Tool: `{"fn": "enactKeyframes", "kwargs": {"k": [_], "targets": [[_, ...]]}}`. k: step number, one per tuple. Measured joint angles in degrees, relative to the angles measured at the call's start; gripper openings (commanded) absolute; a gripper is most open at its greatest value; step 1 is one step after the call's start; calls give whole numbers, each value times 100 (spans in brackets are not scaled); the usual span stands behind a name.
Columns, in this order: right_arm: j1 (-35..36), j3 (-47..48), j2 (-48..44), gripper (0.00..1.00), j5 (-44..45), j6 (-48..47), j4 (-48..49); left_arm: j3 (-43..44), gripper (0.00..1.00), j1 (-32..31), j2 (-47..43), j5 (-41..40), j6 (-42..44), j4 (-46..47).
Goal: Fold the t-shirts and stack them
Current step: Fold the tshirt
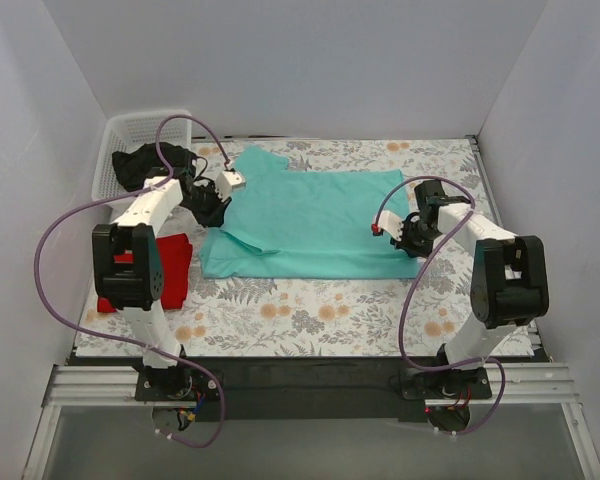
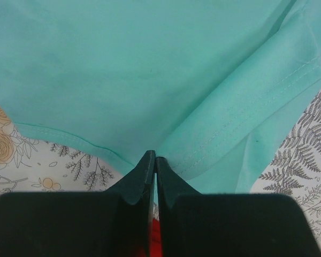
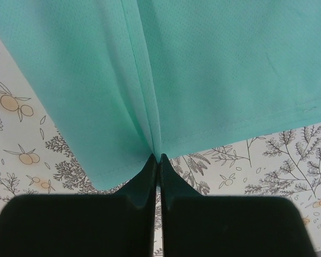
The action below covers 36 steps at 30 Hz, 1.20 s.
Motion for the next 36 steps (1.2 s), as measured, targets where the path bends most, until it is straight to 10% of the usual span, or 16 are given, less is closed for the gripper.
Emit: {"fn": "enactKeyframes", "kwargs": {"k": [36], "targets": [[-28, 787, 828, 1, 98, -68, -101, 295, 0, -17, 625, -424, -2, 474]]}}
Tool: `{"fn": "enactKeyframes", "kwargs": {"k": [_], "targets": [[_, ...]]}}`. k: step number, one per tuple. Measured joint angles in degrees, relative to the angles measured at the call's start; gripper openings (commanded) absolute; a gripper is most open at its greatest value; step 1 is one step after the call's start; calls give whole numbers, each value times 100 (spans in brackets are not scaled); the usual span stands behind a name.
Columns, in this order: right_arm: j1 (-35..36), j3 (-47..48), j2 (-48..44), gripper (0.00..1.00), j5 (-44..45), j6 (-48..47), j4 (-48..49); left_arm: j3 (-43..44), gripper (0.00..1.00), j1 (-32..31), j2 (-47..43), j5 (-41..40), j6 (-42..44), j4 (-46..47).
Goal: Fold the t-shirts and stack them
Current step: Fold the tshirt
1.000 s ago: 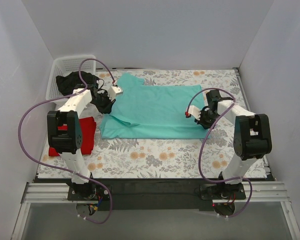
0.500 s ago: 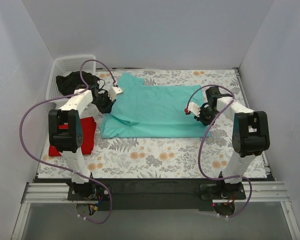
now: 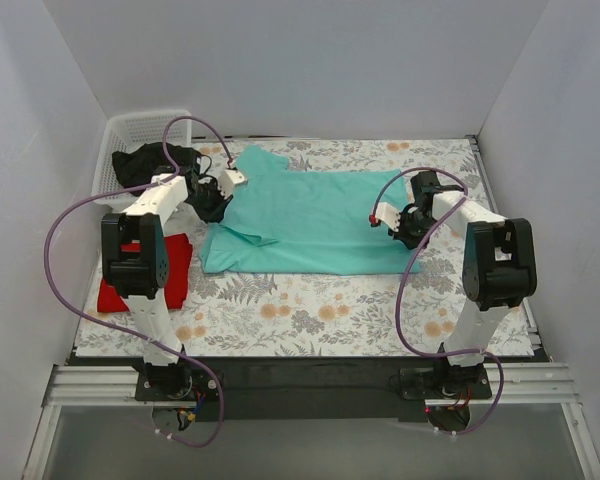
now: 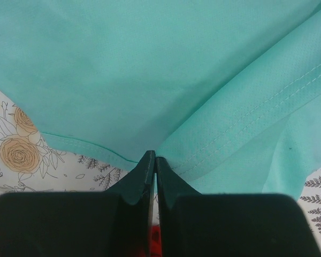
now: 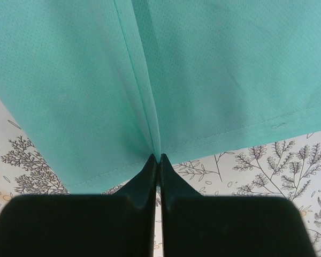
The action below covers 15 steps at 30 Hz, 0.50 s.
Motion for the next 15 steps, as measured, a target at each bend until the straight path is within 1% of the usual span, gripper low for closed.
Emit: {"fn": "enactKeyframes", "kwargs": {"k": [15], "targets": [[-4, 35, 136, 1, 4, 2, 2, 17, 0, -72, 164, -79, 2, 83]]}}
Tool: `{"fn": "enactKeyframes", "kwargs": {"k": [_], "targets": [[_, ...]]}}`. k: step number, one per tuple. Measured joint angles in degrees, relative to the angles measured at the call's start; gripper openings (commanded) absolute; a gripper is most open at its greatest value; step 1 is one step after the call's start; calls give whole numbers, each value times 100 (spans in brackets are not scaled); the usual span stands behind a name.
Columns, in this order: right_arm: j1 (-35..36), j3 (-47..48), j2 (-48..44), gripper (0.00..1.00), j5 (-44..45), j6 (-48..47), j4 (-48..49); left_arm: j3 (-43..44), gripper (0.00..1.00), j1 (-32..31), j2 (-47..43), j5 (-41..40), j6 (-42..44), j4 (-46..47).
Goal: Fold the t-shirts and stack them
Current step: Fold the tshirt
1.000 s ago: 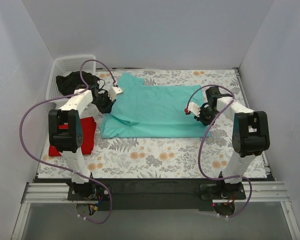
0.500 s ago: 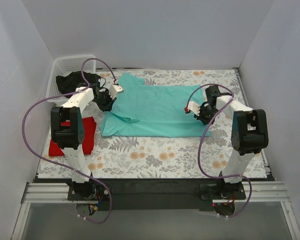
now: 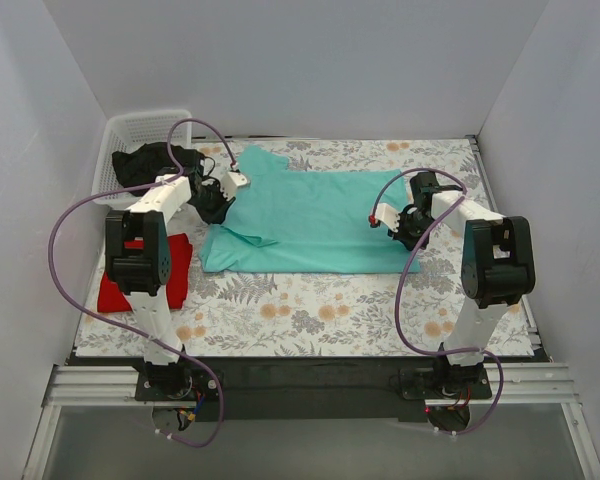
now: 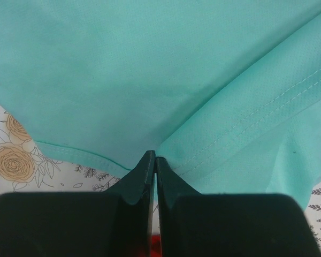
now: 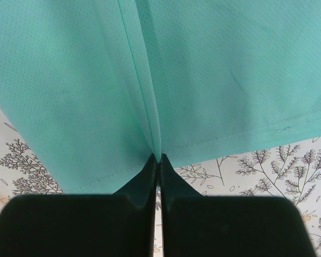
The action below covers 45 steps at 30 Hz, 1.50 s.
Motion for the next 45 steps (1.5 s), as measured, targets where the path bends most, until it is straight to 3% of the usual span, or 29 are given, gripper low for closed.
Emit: {"fn": "enactKeyframes", "kwargs": {"k": [34, 36, 40, 43, 45], "targets": [[0, 337, 269, 1, 140, 22, -15, 352, 1, -46, 446, -120, -4, 129], [0, 339, 271, 1, 144, 31, -15, 420, 13, -48, 540, -125, -4, 131], [0, 372, 284, 25, 227, 107, -17, 476, 37, -55, 603, -160, -70, 70], [-7, 400, 284, 34, 321, 269, -20, 588, 50, 0, 595, -70, -249, -138], [-31, 444, 280, 37, 345, 398, -42, 603, 53, 98, 507, 57, -426, -321]]}}
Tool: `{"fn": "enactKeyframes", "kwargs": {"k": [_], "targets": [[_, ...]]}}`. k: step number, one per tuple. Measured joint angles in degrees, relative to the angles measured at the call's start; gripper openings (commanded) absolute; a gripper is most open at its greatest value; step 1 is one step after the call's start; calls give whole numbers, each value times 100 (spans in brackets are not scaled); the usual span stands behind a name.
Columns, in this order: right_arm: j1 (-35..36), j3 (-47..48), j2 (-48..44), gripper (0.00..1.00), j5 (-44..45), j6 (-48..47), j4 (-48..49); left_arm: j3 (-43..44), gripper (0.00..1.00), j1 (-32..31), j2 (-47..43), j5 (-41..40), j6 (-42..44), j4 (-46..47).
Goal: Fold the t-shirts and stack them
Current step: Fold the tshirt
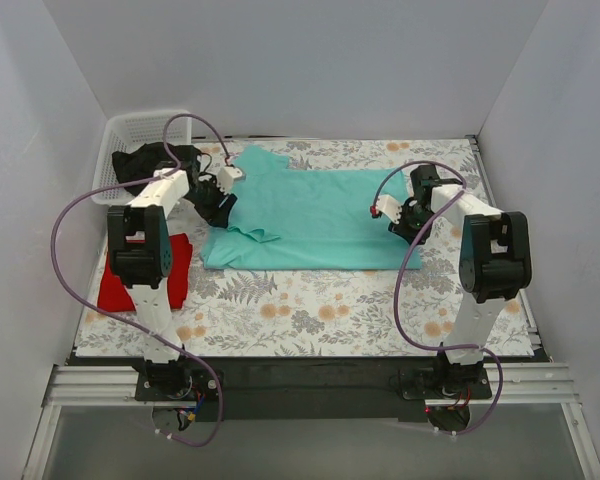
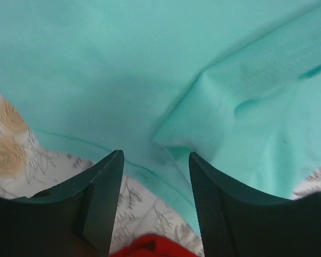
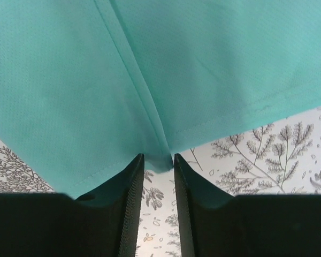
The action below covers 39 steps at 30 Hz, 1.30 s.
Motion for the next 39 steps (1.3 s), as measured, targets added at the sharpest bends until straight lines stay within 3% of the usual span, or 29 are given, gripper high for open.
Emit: {"fn": "enactKeyframes", "kwargs": {"k": [4, 10, 21, 25, 26, 31, 32, 33, 35, 39], "targets": [[-142, 149, -195, 39, -48, 428, -210, -243, 57, 444, -629, 415, -387, -474], [-271, 385, -645, 35, -339, 1021, -682, -1381, 62, 811, -1875, 831, -737, -844], [-254, 208, -232, 21, -748, 1585, -1047, -2238, 63, 684, -1620, 798, -1150, -651], [-254, 20, 7, 19, -761, 1637, -1010, -2280, 53, 686, -1606, 693, -1165, -496], [-254, -39, 55, 19, -754, 1644, -984, -2310, 44, 686, -1596, 675, -1167, -470], [-251, -81, 92, 17, -688, 1738, -914, -2337, 27, 686, -1349, 509, -1182, -398], [-249, -83, 92, 17, -671, 1766, -903, -2334, 21, 686, -1296, 472, -1182, -398], [-245, -85, 92, 17, -649, 1786, -894, -2332, 8, 686, -1250, 437, -1191, -396], [-227, -96, 92, 17, -590, 1818, -874, -2326, 0, 686, -1189, 361, -1248, -393], [-192, -223, -4, 16, -468, 1864, -732, -2221, 0, 684, -1163, 181, -1270, -431]]}}
